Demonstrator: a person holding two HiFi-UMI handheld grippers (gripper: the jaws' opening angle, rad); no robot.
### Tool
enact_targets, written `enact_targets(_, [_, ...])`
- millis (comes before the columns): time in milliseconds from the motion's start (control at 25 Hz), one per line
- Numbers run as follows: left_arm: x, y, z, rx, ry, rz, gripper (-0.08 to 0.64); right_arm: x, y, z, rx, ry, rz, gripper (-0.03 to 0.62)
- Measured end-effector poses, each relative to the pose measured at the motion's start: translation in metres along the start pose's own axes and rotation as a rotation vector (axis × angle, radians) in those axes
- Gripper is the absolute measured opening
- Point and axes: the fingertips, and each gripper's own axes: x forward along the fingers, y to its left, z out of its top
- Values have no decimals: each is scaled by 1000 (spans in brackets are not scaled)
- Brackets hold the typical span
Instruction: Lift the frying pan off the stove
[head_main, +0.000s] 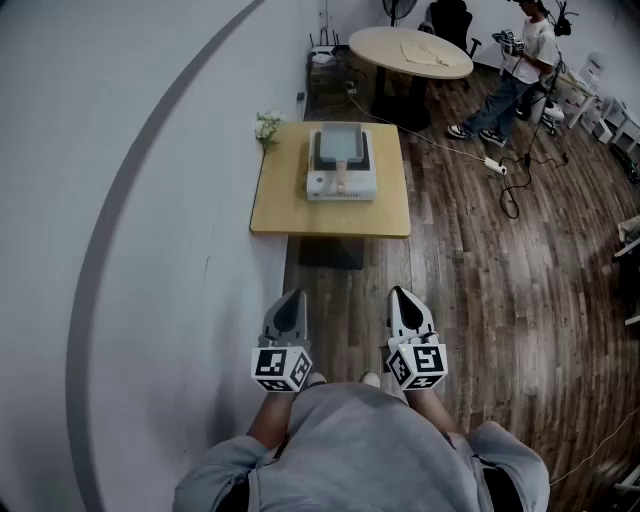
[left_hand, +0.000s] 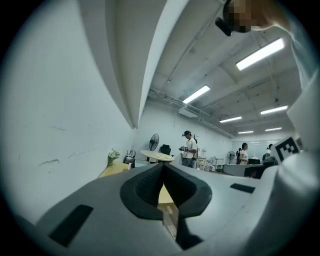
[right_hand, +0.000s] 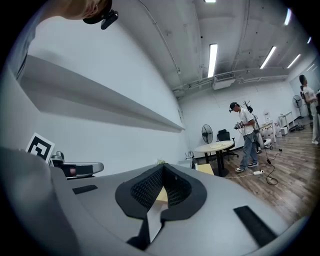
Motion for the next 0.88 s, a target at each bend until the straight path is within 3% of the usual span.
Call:
enact_targets(480, [9,-12,-4,-14,-3,5,2,-4,-14,-1,21,-5,12,-2])
enact_targets(880, [9,-49,-17,-12,11,19,2,-23,-40,-8,11,18,28,-2])
